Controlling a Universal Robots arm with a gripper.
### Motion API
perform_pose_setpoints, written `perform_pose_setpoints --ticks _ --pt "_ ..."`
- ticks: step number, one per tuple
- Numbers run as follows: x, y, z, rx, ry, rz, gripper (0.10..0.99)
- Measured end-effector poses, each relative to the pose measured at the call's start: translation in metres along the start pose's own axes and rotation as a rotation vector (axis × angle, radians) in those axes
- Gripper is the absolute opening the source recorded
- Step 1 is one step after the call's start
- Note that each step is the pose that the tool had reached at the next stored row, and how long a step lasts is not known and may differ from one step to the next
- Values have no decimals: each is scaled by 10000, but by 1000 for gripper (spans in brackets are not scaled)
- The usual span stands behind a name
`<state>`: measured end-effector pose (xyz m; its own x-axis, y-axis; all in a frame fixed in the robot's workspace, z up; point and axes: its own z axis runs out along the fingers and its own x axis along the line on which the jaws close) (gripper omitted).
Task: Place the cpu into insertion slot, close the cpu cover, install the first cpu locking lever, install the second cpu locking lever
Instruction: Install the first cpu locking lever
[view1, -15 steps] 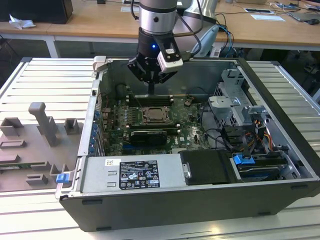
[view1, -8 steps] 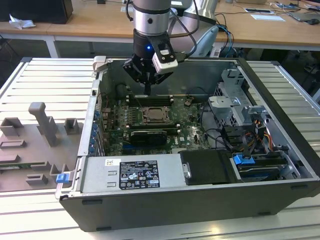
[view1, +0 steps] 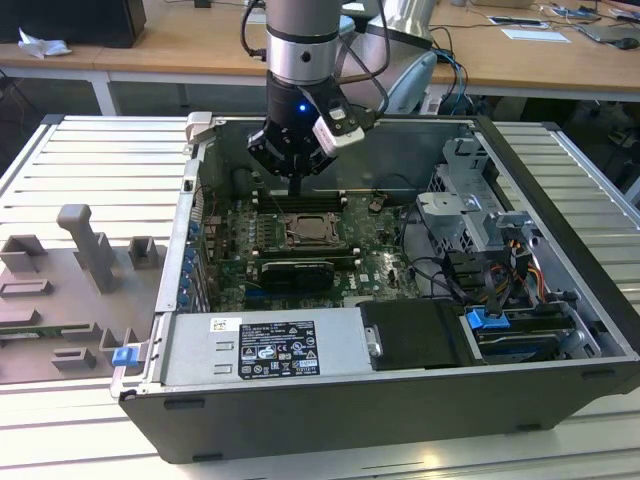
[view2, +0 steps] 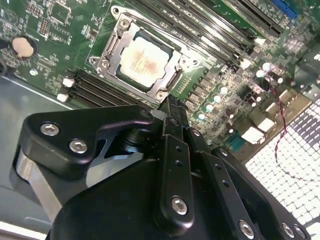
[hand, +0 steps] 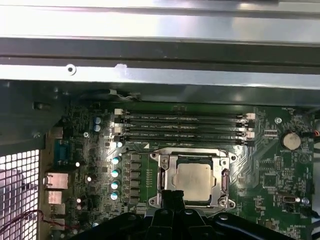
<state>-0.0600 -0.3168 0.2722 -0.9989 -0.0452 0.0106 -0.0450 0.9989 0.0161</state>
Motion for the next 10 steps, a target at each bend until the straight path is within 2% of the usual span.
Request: perform_pose_setpoints --ticks 2,5,8,10 --pt "32 -2 15 1 -7 -40 106" --pt "179 5 49 0 -14 -88 106" --pt "283 9 67 -19 -17 -113 106" --pt "380 13 86 -25 -27 -120 106"
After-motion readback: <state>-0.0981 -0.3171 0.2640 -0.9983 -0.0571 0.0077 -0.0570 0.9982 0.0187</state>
